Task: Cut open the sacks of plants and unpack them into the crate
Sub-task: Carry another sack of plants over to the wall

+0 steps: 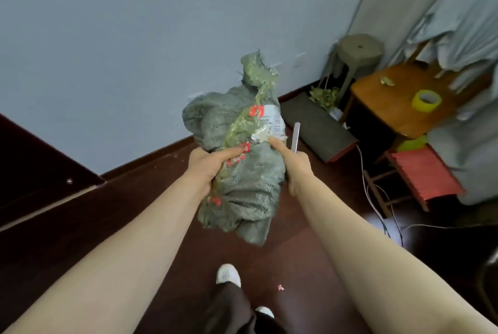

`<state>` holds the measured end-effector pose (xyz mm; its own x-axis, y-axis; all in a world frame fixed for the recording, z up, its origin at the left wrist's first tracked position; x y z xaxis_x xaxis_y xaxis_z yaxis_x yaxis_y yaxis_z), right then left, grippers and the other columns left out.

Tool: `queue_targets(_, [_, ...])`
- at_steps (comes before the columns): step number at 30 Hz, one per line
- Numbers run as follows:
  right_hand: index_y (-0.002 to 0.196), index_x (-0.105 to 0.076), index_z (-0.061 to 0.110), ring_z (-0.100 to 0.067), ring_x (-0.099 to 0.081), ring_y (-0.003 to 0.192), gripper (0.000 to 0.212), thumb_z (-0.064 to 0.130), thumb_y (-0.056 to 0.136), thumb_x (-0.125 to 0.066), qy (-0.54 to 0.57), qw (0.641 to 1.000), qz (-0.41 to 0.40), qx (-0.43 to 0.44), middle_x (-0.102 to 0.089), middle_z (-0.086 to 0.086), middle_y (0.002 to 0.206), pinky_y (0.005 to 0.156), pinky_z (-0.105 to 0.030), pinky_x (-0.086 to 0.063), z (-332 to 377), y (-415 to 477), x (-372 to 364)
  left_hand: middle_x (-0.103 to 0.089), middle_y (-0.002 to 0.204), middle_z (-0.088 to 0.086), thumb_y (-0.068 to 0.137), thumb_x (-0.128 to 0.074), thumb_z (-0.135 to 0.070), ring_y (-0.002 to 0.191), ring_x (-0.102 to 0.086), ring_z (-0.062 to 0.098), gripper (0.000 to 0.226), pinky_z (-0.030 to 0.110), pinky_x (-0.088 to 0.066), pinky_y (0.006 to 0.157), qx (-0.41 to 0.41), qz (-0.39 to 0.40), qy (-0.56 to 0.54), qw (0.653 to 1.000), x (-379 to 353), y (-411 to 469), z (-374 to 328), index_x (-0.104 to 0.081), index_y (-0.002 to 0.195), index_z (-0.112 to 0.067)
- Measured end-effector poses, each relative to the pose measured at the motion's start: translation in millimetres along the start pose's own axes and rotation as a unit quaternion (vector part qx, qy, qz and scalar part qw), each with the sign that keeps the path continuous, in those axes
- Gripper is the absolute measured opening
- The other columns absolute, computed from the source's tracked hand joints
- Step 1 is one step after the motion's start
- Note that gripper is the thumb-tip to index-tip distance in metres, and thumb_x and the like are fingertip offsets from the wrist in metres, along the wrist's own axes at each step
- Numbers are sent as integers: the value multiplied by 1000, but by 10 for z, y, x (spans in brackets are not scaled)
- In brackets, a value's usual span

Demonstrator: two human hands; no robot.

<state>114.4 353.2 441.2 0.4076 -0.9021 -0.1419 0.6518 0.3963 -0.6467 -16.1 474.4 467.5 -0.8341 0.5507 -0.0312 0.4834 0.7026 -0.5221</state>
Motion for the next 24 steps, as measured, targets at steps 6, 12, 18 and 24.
queue_targets(6, [85,-73,18,-14,-52,62,9,23,78,-76,-12,983,-78,164,-61,-8,76,55,-26,-44,494,834,279,-72,91,4,41,-96,-30,81,-70,21,57,40,-57,80,6,-51,34,998,-734,1190,-295,-69,89,-13])
queue_targets(12, [121,-63,13,-8,-67,97,55,20,70,-84,-61,989,29,135,-71,7,103,92,-31,-53,1215,1557,66,-71,99,9,17,-96,-45,86,-70,26,105,47,-57,79,85,15,3,996,-1502,2257,-720,-65,110,-6])
queue_targets(18, [121,-60,26,-1,-65,95,62,18,65,-87,-109,980,10,164,-65,26,89,91,-30,-53,1962,2402,182,-70,107,12,24,-98,-41,86,-70,36,115,60,-54,69,212,127,4,969,-2309,3133,-1182,-55,126,-14])
queue_targets(24, [97,-63,35,-12,-67,98,45,18,64,-88,-68,985,-49,151,-69,14,99,93,-40,-52,2487,3352,508,-70,108,14,60,-82,-49,99,-67,34,63,49,-51,89,241,275,22,931,-3184,3832,-1452,-71,109,-11])
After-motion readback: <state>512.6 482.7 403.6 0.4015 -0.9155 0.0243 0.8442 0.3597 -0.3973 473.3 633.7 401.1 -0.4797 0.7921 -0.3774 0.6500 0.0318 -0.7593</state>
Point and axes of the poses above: each hand's wrist, its own y-axis towards the middle knuckle, its own x-axis out of the back of the hand, z = x × y, the point moved 2 cm from there along y, towards the middle knuckle
